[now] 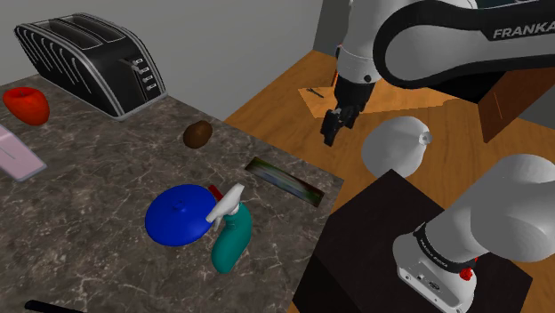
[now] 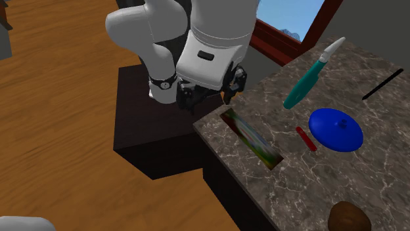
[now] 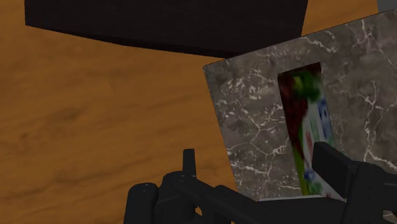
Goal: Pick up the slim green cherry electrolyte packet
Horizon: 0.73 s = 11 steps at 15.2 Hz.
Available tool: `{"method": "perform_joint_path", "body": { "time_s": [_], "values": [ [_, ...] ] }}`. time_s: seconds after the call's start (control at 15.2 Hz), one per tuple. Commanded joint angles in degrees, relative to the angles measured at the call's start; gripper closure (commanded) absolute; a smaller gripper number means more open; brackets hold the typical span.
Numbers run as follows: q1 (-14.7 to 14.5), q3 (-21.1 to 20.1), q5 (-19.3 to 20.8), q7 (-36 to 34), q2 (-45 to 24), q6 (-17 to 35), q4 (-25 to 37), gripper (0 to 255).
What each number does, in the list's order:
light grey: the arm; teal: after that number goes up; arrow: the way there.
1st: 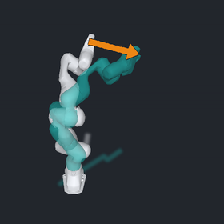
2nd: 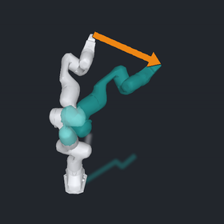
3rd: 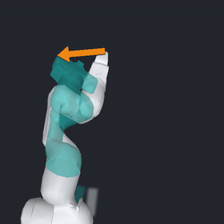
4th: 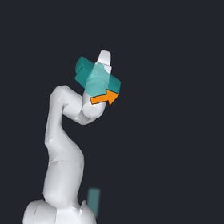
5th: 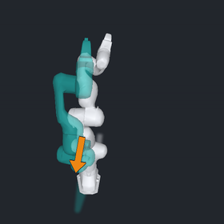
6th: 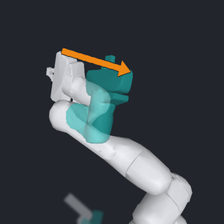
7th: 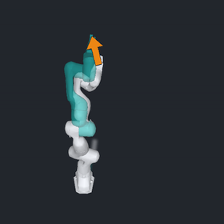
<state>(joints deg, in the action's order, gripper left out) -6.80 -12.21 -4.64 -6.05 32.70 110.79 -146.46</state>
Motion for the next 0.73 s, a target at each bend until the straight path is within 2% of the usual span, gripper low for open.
{"method": "perform_joint_path", "body": {
  "time_s": [0.0, 0.33, 0.66],
  "values": [
    [-0.78, -1.71, -1.01, -1.54, -3.2, 4.13, -0.3, 0],
    [-2.26, -5.89, -2.24, -5.46, -11.67, 13.1, 0.64, 0],
    [-3.11, -9.95, -1.08, -10.26, -21.44, 21.4, 3.48, 0]
  ]
}}
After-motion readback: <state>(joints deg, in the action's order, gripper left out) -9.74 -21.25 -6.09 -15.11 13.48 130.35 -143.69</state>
